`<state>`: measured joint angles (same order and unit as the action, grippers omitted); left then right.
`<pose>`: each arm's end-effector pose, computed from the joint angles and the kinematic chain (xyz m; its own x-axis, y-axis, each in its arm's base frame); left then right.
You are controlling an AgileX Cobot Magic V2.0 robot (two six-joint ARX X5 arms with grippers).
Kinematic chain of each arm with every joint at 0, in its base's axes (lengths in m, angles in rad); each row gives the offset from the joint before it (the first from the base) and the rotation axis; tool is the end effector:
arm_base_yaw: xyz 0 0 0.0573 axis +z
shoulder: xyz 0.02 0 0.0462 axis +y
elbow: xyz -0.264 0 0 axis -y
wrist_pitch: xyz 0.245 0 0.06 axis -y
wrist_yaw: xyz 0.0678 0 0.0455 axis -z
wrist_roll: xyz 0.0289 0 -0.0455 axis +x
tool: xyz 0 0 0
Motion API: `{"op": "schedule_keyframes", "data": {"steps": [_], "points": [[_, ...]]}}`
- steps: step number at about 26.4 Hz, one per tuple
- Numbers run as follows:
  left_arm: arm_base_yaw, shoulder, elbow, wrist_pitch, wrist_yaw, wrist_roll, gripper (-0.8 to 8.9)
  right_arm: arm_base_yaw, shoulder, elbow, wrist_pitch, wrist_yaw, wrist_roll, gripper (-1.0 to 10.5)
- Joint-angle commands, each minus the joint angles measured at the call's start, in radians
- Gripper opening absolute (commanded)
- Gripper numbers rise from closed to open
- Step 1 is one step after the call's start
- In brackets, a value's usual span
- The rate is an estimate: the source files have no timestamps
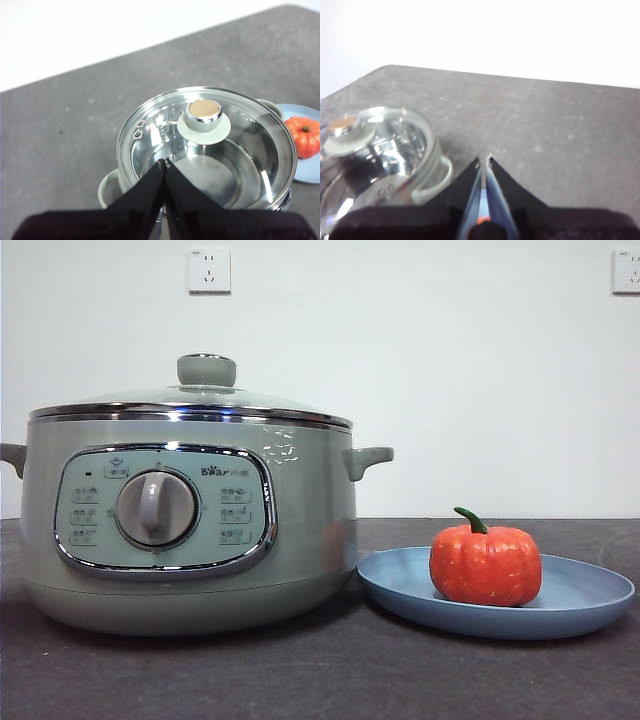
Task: Take the pumpkin out from the steamer,put the pumpkin in the blue plate,close the lid
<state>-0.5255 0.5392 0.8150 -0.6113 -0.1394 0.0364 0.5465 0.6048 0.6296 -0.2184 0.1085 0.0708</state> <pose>0.0919 -0.0486 0.3318 0.8786 -0.3489 -0.3260 0.3934 0.9159 0.0801 0.1221 0.0706 0.3011 0.8897 0.4145 -0.1913 -0.4132 0.9094 0.0486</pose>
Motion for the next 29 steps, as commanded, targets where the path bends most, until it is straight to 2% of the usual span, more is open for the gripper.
{"op": "schedule_keyframes", "data": {"steps": [1,6,14,24,27,29], "points": [[0.003,-0.106,-0.121,0.069,0.001,-0.004,-0.08,0.018,-0.037,-0.094,0.065,0.002,-0.005,-0.1],[0.003,-0.145,-0.159,0.032,0.003,-0.090,-0.04,0.018,-0.023,-0.115,0.066,0.020,0.009,0.0],[0.003,-0.142,-0.159,-0.054,0.011,-0.090,-0.04,0.018,-0.022,-0.115,0.024,0.029,0.014,0.0],[0.003,-0.142,-0.159,-0.057,0.011,-0.089,-0.04,0.018,-0.023,-0.115,-0.027,0.029,0.014,0.0],[0.023,-0.168,-0.160,-0.062,0.007,-0.025,-0.04,0.018,-0.023,-0.115,-0.030,0.029,0.014,0.0],[0.080,-0.203,-0.167,-0.042,0.033,-0.007,-0.04,0.018,-0.023,-0.115,-0.030,0.029,0.014,0.0]]}}
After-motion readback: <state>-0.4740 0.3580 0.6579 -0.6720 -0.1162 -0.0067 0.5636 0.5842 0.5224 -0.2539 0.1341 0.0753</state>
